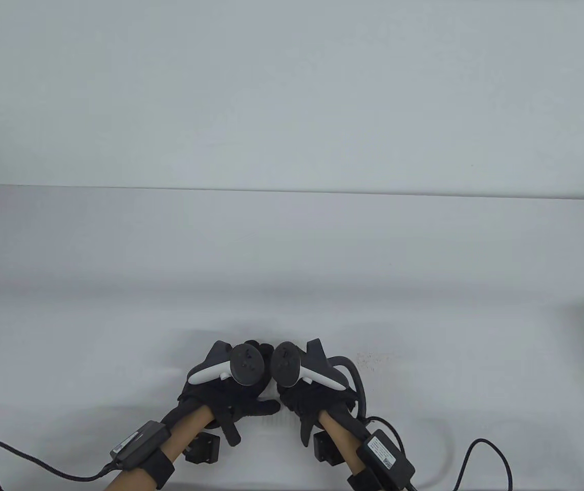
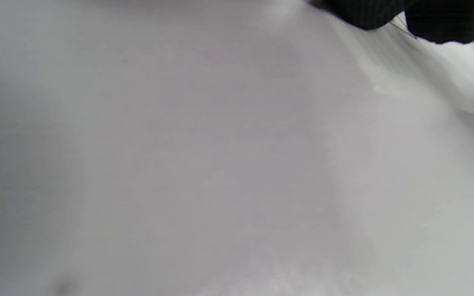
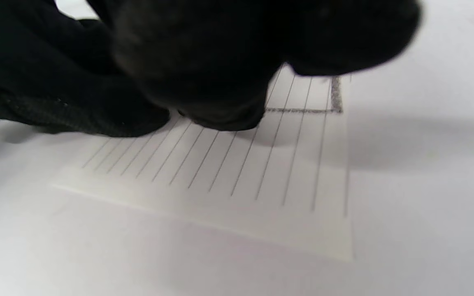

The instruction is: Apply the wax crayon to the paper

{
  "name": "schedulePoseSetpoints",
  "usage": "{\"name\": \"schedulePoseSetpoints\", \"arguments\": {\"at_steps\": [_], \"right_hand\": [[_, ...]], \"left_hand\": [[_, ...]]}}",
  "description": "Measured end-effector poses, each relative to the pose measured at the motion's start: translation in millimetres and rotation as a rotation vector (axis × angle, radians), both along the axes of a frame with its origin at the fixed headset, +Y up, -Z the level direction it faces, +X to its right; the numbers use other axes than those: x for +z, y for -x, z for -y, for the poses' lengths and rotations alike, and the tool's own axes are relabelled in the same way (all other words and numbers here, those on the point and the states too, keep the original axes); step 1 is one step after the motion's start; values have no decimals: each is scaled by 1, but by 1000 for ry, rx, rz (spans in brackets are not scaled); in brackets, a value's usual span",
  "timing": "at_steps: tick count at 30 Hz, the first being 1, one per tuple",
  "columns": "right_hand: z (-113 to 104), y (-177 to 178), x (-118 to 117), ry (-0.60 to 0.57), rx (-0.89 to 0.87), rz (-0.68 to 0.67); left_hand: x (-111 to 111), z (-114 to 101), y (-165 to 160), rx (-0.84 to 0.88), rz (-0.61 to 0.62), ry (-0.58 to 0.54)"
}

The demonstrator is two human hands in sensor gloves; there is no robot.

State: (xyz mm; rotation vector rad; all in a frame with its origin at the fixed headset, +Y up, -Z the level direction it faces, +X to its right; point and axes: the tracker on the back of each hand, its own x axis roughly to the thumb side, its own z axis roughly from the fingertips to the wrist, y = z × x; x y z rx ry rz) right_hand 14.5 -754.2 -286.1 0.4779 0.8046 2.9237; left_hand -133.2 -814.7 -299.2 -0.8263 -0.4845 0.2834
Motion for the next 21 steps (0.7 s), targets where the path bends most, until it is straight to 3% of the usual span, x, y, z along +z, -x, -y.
{"name": "schedulePoseSetpoints", "arguments": {"at_steps": [1,5,7,9,12,14,18,21], "right_hand": [[-1,-3,-5,-47,32,-21],[-3,-23,-16,-194,202,150],[-4,-23,-15,-277,268,123],[-4,-18,-9,-231,173,70],[1,-6,-3,8,-55,86],[2,-8,-6,-33,24,64],[-2,-26,-18,-172,173,204],[-3,-16,-10,-233,158,111]], "left_hand": [[0,0,0,0,0,-1],[0,0,0,-1,1,1],[0,0,0,-1,1,1],[0,0,0,-1,1,1],[0,0,0,-1,1,1],[0,0,0,-1,1,0],[0,0,0,-1,2,2],[0,0,0,0,2,4]]}}
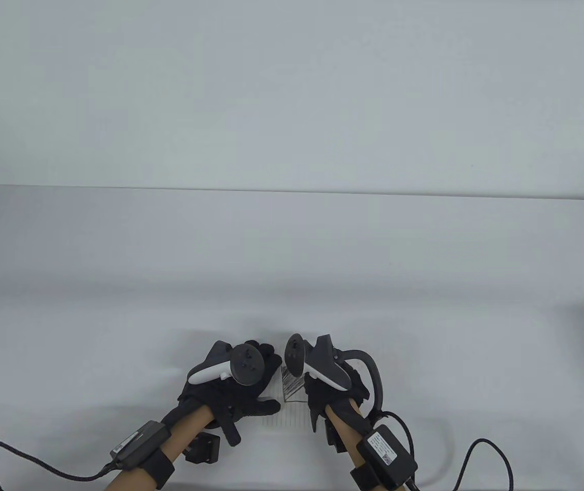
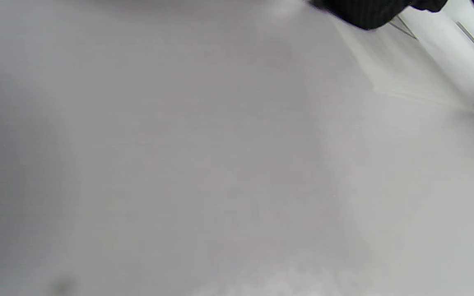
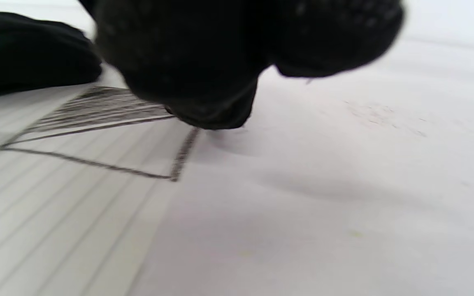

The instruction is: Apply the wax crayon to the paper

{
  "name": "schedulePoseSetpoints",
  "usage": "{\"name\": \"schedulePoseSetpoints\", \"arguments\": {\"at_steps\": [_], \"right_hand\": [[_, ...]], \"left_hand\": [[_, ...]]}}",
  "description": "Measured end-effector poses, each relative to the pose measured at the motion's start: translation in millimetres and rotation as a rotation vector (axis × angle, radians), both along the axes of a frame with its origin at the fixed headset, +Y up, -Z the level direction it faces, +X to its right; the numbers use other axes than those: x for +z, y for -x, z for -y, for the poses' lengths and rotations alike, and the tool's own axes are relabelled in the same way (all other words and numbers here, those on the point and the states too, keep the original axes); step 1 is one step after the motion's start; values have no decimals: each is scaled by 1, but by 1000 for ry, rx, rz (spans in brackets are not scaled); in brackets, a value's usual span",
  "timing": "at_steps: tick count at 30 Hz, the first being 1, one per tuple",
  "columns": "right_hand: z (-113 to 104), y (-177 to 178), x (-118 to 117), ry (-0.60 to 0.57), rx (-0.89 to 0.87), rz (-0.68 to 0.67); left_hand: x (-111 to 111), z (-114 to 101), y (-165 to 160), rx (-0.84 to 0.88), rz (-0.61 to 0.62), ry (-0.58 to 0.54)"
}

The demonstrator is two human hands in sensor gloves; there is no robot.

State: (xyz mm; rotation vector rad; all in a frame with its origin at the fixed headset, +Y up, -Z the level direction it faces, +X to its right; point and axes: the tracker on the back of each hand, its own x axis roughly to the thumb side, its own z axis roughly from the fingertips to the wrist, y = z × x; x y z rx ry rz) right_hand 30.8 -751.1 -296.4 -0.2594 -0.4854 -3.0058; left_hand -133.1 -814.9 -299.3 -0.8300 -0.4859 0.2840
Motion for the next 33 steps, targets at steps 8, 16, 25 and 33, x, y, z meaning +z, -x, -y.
{"name": "schedulePoseSetpoints", "arguments": {"at_steps": [8,16,25,33], "right_hand": [[1,-5,-8,63,51,50],[7,12,8,192,-157,-67],[0,-6,0,41,-7,3],[1,1,1,85,121,14]], "left_hand": [[0,0,0,1,-1,-1],[0,0,0,3,-2,0],[0,0,0,2,-1,1],[0,1,0,2,-2,0]]}}
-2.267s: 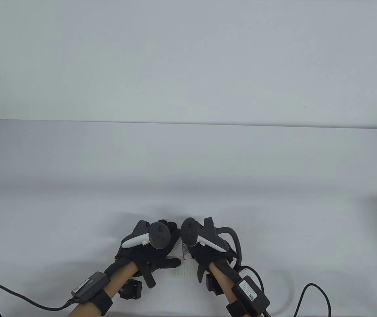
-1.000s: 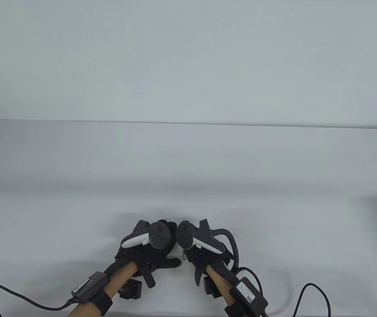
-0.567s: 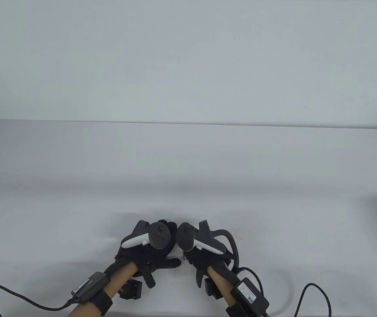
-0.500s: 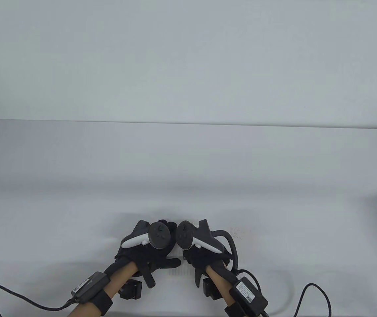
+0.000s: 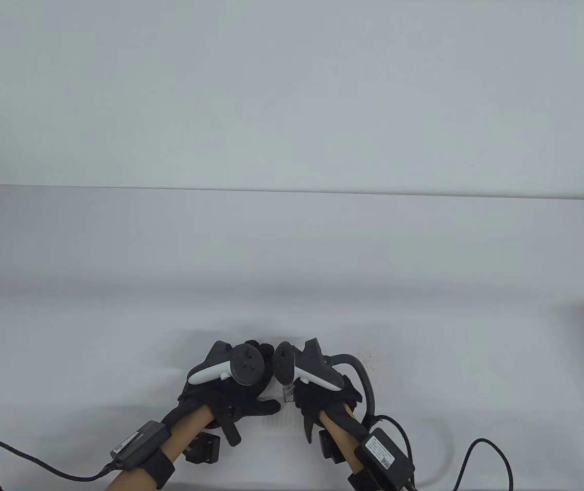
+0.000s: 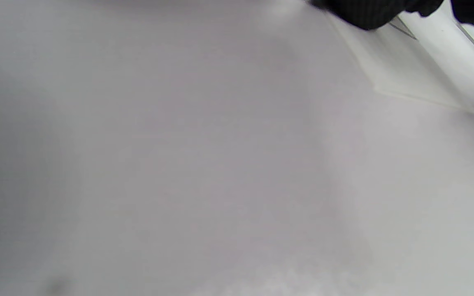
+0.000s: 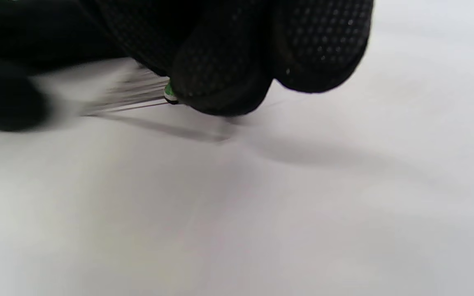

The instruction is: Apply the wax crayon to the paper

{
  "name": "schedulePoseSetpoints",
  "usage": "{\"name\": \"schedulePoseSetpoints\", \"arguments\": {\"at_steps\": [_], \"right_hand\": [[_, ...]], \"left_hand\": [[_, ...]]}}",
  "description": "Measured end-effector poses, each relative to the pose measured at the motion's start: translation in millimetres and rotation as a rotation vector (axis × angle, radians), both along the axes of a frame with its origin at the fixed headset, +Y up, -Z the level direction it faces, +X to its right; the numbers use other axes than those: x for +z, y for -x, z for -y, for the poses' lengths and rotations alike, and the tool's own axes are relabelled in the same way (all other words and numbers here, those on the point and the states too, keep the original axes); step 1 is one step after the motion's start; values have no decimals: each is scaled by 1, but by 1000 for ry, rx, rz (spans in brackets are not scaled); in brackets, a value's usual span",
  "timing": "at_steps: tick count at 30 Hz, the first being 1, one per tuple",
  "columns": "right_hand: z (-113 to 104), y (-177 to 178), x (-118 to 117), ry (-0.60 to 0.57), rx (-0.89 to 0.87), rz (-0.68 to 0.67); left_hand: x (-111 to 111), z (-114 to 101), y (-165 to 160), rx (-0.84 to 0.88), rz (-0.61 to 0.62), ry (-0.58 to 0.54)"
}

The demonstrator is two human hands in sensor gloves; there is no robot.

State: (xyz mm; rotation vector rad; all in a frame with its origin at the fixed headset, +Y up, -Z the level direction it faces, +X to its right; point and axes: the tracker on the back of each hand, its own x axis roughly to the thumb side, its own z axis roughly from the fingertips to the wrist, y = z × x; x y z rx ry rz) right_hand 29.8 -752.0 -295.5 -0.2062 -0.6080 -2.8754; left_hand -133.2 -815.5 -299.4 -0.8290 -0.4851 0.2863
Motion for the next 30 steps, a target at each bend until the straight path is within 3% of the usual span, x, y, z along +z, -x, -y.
{"name": "schedulePoseSetpoints", "arguments": {"at_steps": [1,4,6,8,13,15,17,18,19,23,26,28,29,30], "right_hand": [[0,-6,-4,-35,63,17],[-2,-5,1,-51,-38,-23],[1,5,8,138,-258,-105],[6,10,9,202,-265,-85],[-2,-5,-3,-39,67,-2],[-3,0,3,-77,-15,-71],[-2,10,9,92,-238,-131],[1,13,9,168,-290,-114],[4,13,8,170,-236,-65],[-3,-5,-4,-7,-35,8],[-5,2,3,-51,-62,-40],[-2,13,8,84,-234,-129],[2,17,9,177,-311,-97],[1,16,10,144,-262,-52]], "left_hand": [[0,0,0,0,0,1],[0,0,0,1,0,2],[0,0,0,1,0,2],[0,0,0,1,-1,1],[0,0,0,1,0,2],[0,0,0,1,1,3],[0,0,0,1,0,2],[0,0,0,1,0,2],[0,0,0,1,-1,0],[0,0,0,0,0,0],[0,0,0,1,1,4],[0,0,0,1,0,3],[0,0,0,1,0,2],[0,0,0,0,0,1]]}}
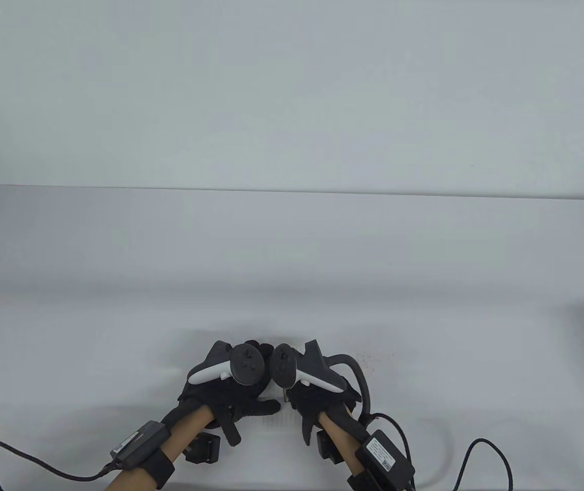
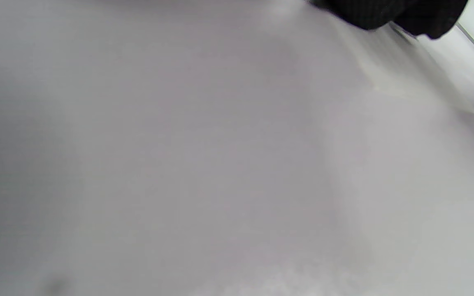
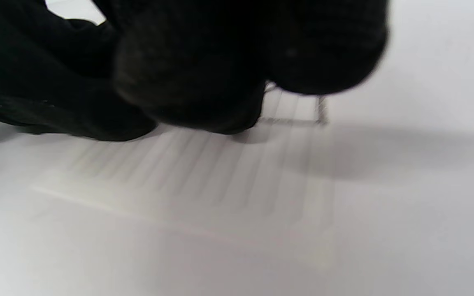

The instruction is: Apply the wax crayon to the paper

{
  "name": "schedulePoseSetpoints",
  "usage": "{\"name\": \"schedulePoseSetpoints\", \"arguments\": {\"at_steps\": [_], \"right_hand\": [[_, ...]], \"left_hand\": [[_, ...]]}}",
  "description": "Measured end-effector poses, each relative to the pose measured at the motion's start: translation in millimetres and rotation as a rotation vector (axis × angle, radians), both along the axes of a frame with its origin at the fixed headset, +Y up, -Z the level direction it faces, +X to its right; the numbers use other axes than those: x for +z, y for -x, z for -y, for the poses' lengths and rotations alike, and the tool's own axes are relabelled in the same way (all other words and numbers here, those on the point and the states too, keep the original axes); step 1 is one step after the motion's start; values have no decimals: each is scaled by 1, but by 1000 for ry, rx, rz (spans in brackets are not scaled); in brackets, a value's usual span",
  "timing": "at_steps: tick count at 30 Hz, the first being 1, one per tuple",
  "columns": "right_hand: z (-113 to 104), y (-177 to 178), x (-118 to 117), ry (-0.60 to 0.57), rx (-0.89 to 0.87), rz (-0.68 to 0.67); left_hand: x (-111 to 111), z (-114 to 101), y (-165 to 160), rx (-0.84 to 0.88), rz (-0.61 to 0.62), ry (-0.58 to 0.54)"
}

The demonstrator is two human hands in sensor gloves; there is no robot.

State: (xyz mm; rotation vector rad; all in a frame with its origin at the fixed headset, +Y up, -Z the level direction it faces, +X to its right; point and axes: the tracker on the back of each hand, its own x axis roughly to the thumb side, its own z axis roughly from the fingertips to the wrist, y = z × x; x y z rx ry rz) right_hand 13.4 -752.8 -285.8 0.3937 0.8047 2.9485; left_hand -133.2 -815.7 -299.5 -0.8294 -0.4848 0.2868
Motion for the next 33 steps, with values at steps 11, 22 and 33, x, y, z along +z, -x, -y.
{"name": "schedulePoseSetpoints", "arguments": {"at_steps": [11,22,33], "right_hand": [[-1,-4,-5,-42,52,-2],[-2,-5,-4,-33,38,3],[-1,-12,-7,26,32,91]], "left_hand": [[0,0,0,0,1,-1],[0,0,0,0,1,1],[0,0,0,1,0,0]]}}
